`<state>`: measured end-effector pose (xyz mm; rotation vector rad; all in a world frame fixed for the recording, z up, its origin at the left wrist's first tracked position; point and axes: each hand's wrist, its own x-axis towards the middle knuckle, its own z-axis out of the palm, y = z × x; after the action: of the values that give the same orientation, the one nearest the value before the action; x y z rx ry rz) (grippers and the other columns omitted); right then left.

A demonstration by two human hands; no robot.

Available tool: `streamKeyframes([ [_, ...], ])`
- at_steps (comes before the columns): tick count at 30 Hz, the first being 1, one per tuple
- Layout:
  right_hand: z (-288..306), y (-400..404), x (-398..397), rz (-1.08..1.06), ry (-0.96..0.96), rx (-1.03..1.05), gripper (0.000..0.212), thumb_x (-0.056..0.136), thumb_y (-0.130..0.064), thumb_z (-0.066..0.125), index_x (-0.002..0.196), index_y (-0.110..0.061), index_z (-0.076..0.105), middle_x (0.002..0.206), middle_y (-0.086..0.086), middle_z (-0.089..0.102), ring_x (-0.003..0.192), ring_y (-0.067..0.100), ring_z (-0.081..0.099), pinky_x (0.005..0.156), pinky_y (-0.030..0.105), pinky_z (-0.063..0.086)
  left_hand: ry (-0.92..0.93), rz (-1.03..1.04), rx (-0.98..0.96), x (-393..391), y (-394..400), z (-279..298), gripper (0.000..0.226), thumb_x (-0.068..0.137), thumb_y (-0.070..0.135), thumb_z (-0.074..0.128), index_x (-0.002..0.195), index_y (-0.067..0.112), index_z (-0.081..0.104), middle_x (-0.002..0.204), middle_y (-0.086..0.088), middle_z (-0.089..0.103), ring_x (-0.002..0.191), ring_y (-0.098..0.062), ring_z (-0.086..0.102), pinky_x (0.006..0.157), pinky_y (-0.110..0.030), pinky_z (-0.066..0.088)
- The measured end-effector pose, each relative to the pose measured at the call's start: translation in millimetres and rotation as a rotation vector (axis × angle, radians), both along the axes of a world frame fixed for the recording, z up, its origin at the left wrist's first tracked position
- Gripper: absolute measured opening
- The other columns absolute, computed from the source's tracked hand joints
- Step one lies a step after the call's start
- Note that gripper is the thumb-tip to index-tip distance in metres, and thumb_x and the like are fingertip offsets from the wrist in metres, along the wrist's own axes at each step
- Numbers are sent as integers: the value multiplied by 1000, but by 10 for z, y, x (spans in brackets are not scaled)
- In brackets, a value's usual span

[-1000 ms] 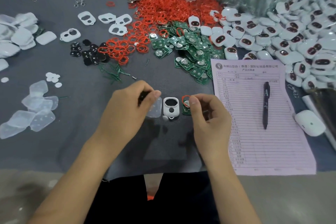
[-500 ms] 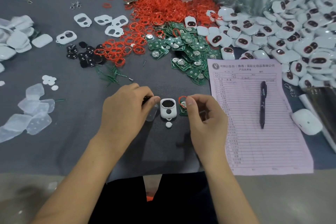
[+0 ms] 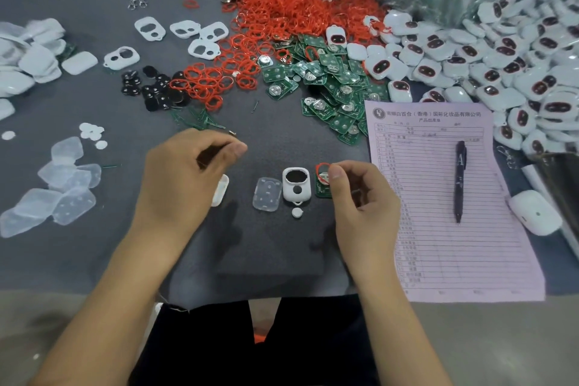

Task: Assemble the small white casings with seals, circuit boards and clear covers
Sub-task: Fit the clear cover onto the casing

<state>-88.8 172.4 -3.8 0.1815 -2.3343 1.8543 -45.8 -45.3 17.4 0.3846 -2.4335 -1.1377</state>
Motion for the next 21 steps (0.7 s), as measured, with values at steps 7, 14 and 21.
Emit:
streamKeyframes([
  [7,-4,-16,-4,5,-5,-10,19,100,-27,67,87,-41,69,79,-14,70,67,5,56,62,16,44,-98,6,254,317,-200,-122,23,97,18,69,98,40,70,84,20,76,67,-1,71,65,-6,50],
  [14,-7,-19,11,3,-16,-24,16,99,-25,68,88,-36,72,79,-7,71,70,9,59,66,17,48,-161,0,164,423,-174,-143,8,92,29,74,89,36,72,92,20,70,75,0,66,66,-7,48],
  [21,-40,-35,9,-14,-35,-27,12,99,-24,68,89,-28,73,87,-7,76,82,27,66,72,21,51,-122,49,26,516,-213,-106,10,93,19,75,95,28,71,90,13,67,84,3,62,70,1,39],
])
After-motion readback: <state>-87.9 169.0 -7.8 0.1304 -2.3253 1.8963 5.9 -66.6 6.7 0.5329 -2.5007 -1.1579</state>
